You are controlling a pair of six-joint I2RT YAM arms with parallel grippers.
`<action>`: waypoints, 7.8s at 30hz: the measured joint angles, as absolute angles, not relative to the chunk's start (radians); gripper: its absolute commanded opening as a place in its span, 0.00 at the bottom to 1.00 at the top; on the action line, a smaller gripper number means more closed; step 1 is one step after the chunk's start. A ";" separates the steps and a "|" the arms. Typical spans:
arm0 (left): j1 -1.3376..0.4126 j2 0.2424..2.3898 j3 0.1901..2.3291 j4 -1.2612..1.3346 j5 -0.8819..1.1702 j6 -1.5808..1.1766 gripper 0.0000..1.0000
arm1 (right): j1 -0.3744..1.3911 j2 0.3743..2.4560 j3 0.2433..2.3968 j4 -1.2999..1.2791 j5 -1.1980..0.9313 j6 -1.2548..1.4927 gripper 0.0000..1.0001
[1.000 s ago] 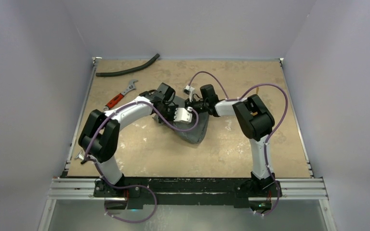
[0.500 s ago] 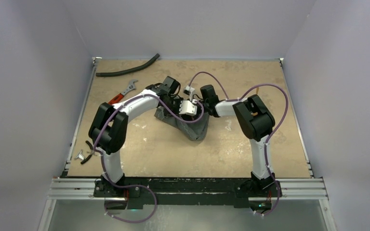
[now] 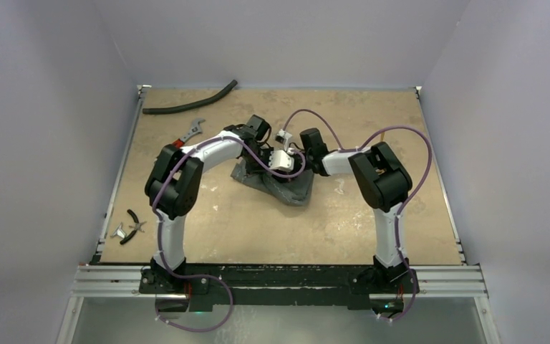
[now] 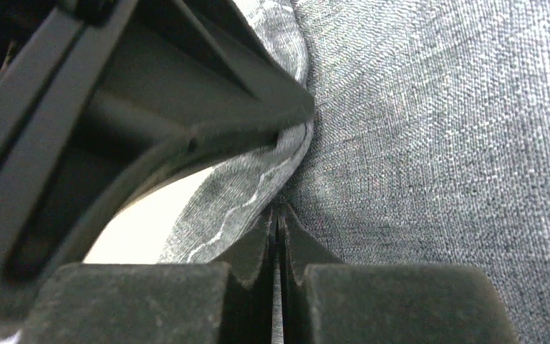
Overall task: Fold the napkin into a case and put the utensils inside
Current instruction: Fold the lower triangle-folded napkin at the center of the board, then rotate the 2/3-rectangle-folded napkin at the center of the board.
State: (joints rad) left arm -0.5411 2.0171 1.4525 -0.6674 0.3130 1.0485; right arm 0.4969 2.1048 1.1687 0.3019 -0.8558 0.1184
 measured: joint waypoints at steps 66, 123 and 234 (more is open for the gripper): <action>-0.434 2.228 1.756 -0.892 0.532 0.908 0.00 | 0.720 1.463 0.742 0.274 -0.143 -0.249 0.75; -0.466 2.302 1.866 -0.675 0.570 0.636 0.44 | 0.560 1.710 0.898 0.221 -0.165 -0.125 0.77; -0.289 2.054 1.522 -0.622 0.435 0.352 0.00 | 0.332 2.022 1.036 0.368 -0.747 0.444 0.02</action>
State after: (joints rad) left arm -0.2890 2.0537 1.5219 -0.6224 0.4355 0.3515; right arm 0.3317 2.0216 1.0355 0.3679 -0.7471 0.4442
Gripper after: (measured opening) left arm 0.003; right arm 0.016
